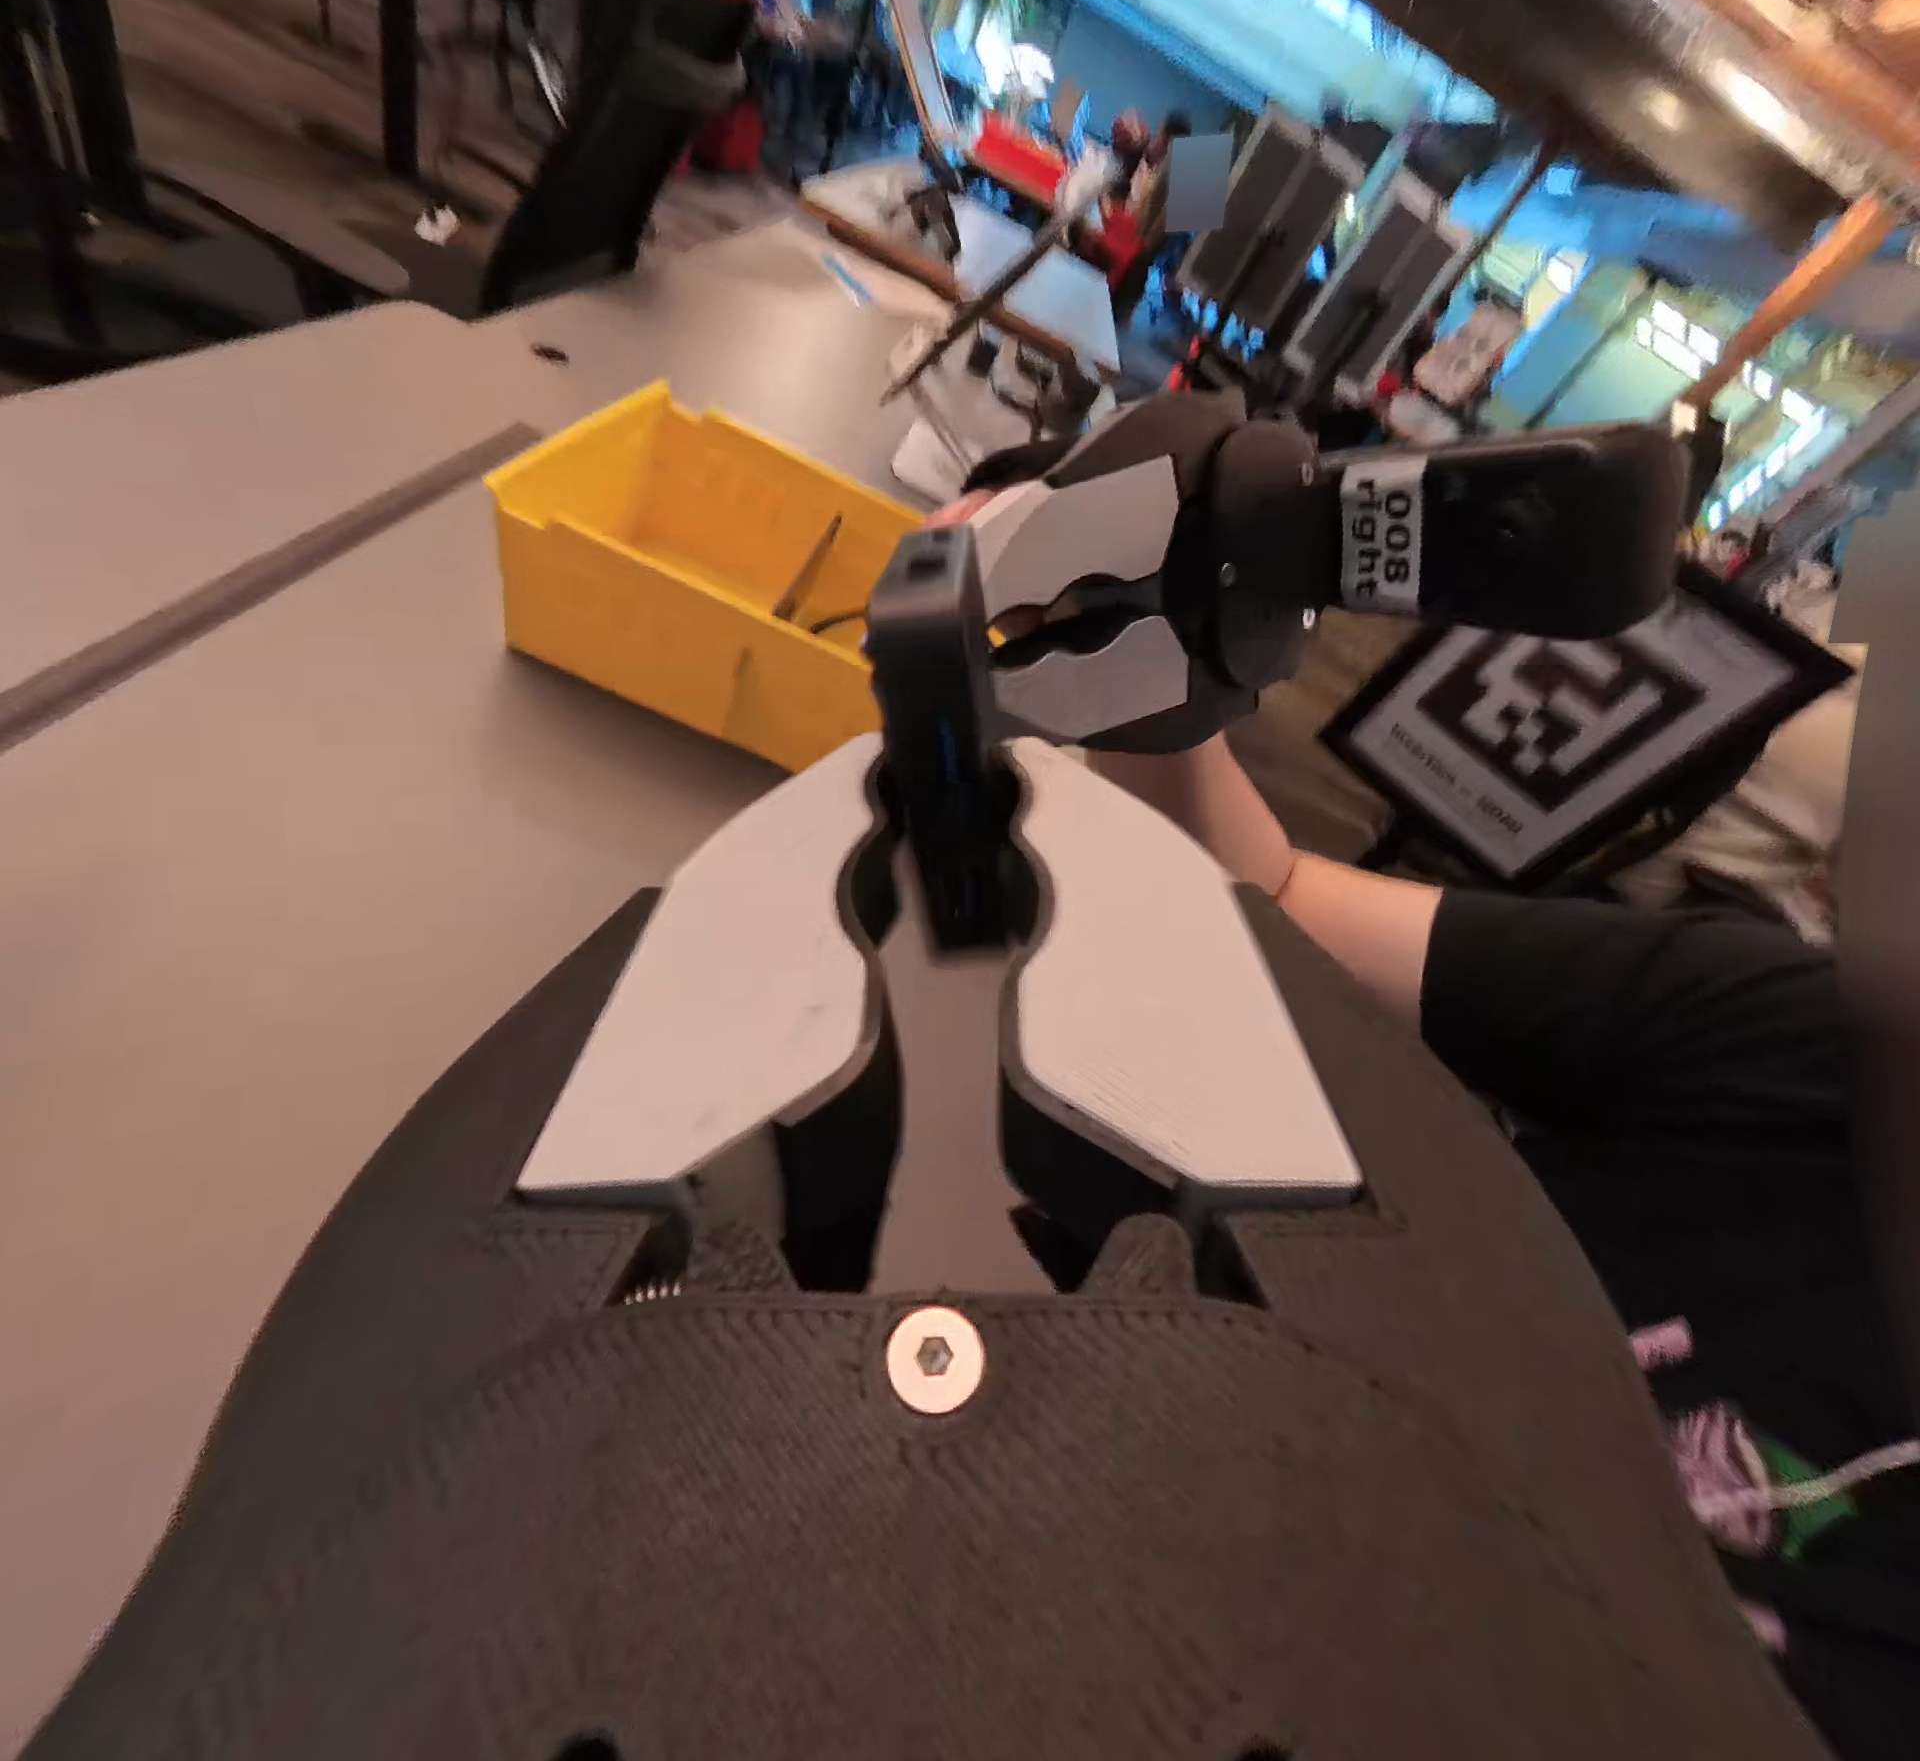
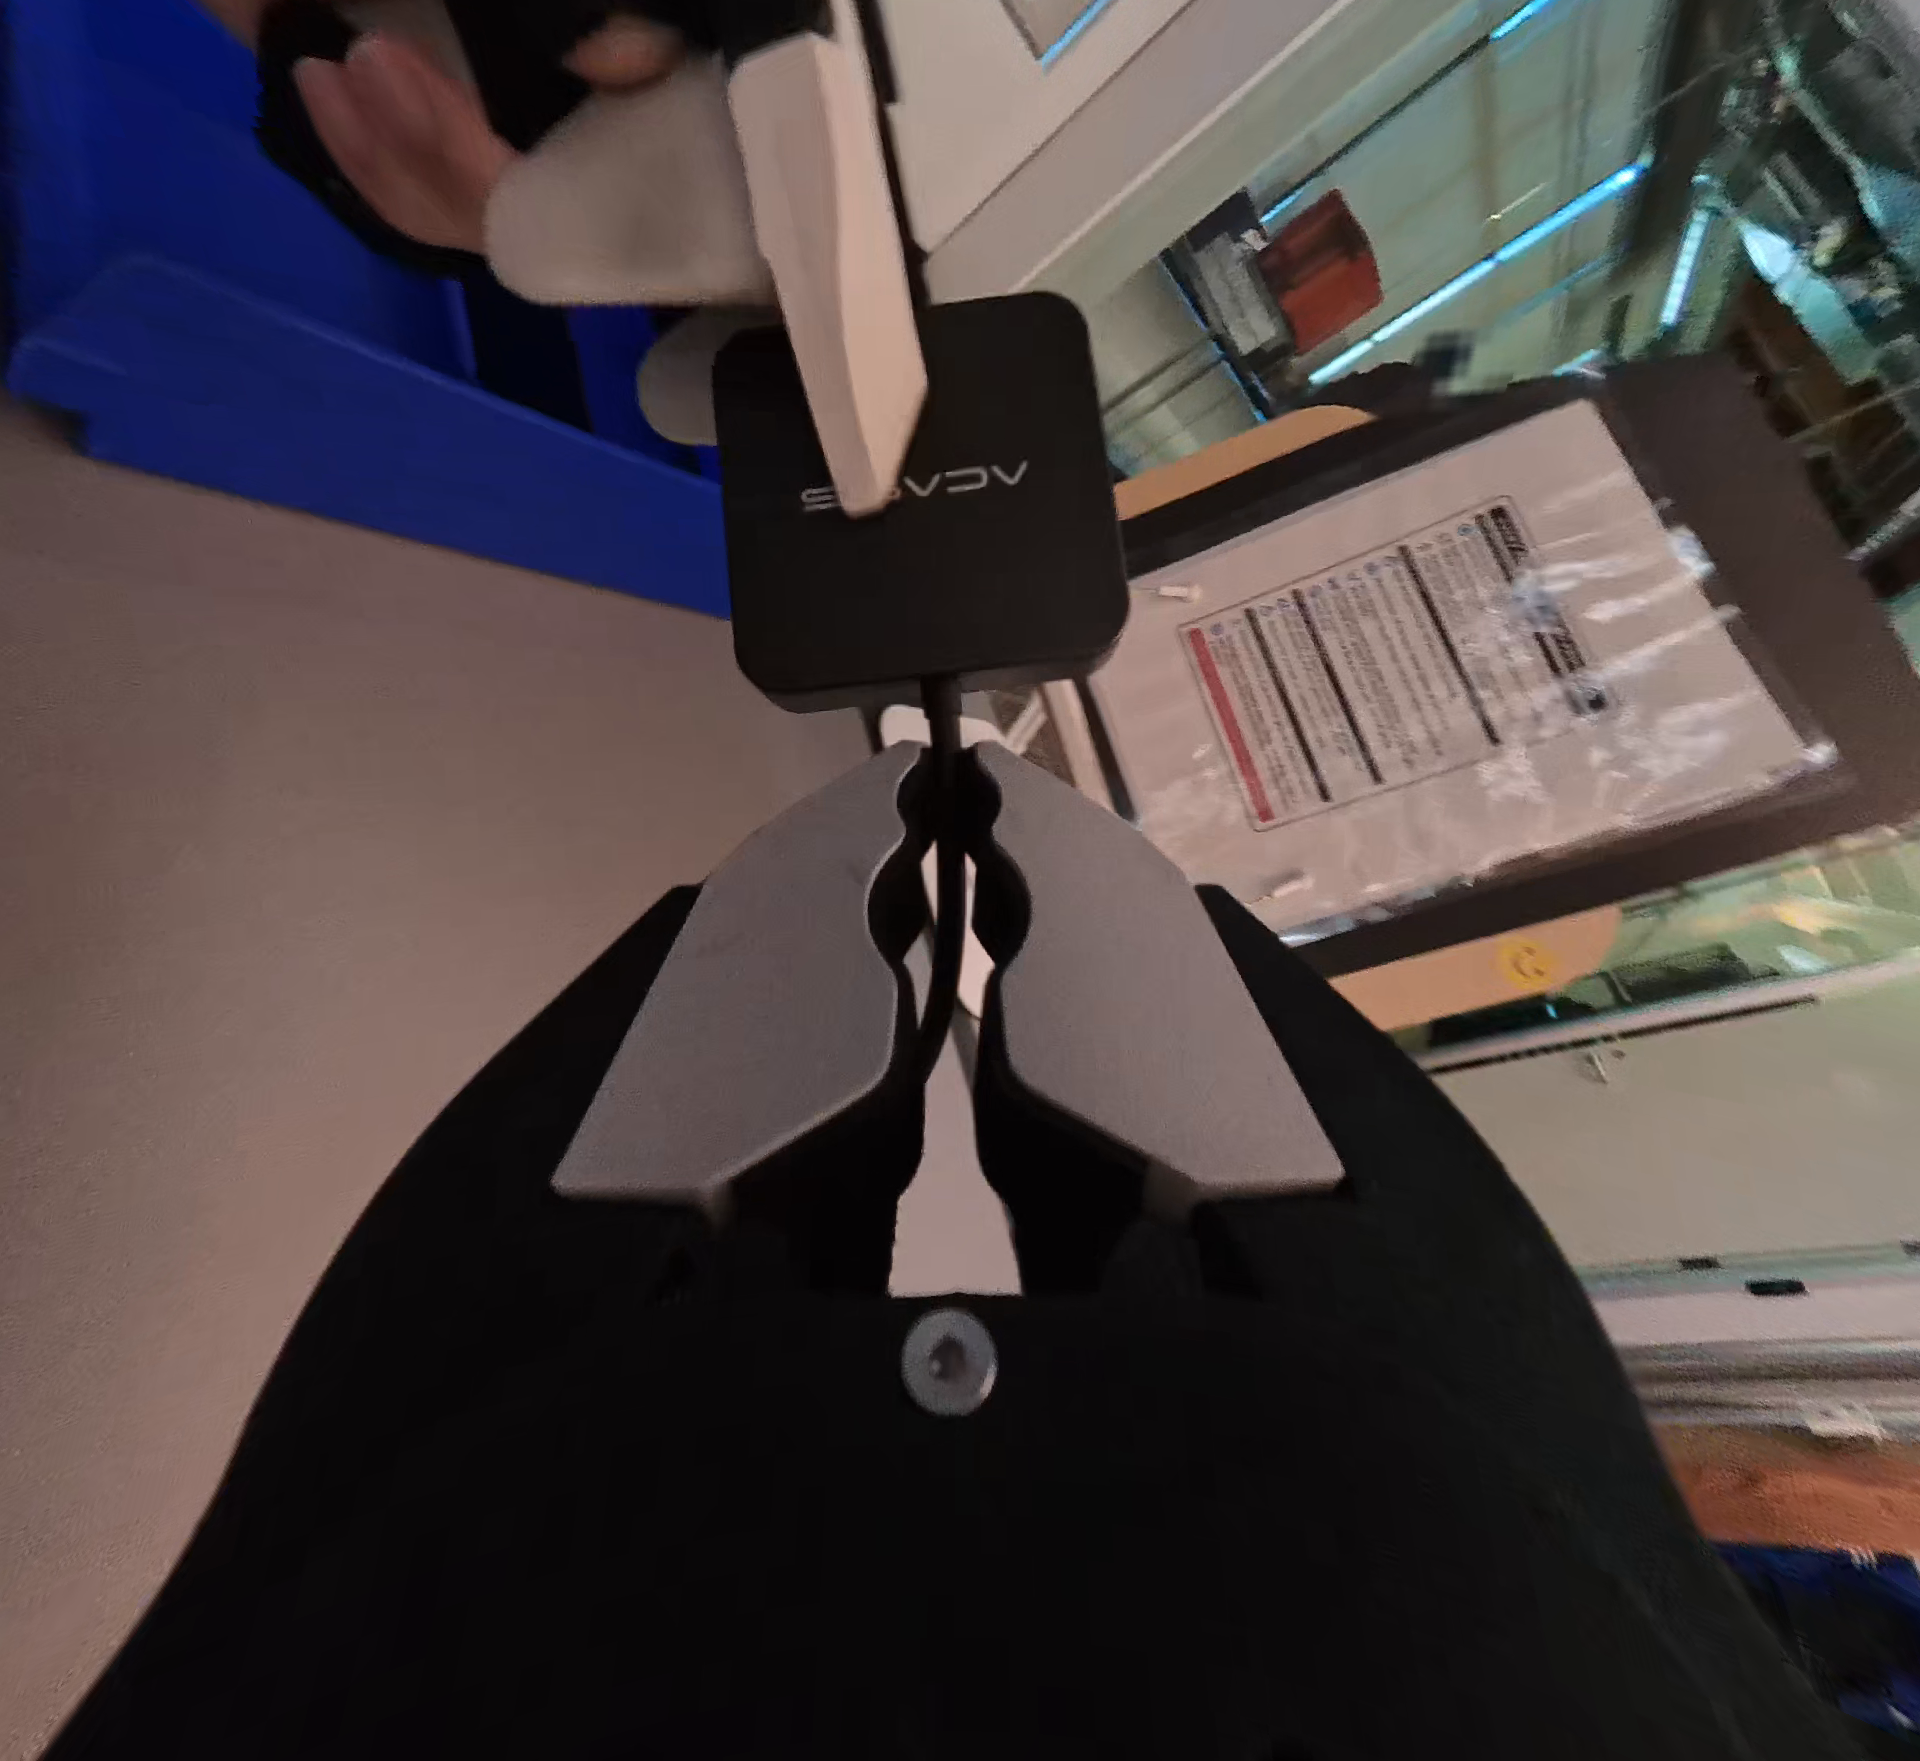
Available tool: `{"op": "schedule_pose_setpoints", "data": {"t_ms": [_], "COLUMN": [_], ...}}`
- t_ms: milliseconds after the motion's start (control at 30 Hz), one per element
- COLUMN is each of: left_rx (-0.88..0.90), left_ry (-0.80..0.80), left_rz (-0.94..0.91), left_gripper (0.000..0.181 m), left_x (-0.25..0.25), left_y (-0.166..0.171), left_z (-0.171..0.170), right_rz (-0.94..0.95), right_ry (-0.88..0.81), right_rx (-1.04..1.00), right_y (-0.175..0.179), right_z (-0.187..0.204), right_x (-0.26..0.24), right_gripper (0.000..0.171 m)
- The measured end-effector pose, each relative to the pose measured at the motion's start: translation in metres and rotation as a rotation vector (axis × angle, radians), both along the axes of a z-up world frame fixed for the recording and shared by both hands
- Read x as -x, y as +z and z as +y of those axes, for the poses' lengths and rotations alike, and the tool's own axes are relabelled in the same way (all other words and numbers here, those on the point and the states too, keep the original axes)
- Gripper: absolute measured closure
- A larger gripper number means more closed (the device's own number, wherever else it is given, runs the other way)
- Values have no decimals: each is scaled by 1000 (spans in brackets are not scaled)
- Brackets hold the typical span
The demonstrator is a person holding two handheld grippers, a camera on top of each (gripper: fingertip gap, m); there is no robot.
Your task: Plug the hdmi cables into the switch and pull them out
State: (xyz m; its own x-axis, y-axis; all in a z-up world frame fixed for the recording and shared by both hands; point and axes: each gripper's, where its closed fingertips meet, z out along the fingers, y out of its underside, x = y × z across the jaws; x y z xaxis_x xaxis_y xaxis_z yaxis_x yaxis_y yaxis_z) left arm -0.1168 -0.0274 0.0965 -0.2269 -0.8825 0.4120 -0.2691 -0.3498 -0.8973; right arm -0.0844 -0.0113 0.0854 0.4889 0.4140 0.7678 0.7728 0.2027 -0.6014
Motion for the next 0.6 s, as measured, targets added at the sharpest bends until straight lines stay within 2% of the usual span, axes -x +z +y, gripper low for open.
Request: {"op": "schedule_pose_setpoints", "data": {"t_ms": [33,67,167,233,333,433,533,600], "left_rx": [11,15,31,68,100,97,95,99], "left_ry": [25,55,133,137,130,139,138,137], "left_rz": [-14,-32,-110,-145,-168,-176,-172,-167], "left_gripper": [152,148,159,160,163,165,167,168], "left_x": [1,4,20,30,38,42,43,43], "left_y": [4,8,23,29,33,34,32,30], "left_z": [4,10,29,35,41,46,48,49], "right_rz": [1,-7,55,92,41,103,160,107], "right_ry": [-25,-65,-191,-246,-291,-441,-488,-526], "right_rx": [-33,-80,-224,-288,-311,-148,33,175], "right_y": [7,16,47,51,24,-25,-70,-100], "right_z": [1,2,4,4,6,10,6,6], "right_x": [-9,-23,-89,-144,-222,-295,-330,-342], "right_gripper": [166,166,166,166,167,166,166,167]}}
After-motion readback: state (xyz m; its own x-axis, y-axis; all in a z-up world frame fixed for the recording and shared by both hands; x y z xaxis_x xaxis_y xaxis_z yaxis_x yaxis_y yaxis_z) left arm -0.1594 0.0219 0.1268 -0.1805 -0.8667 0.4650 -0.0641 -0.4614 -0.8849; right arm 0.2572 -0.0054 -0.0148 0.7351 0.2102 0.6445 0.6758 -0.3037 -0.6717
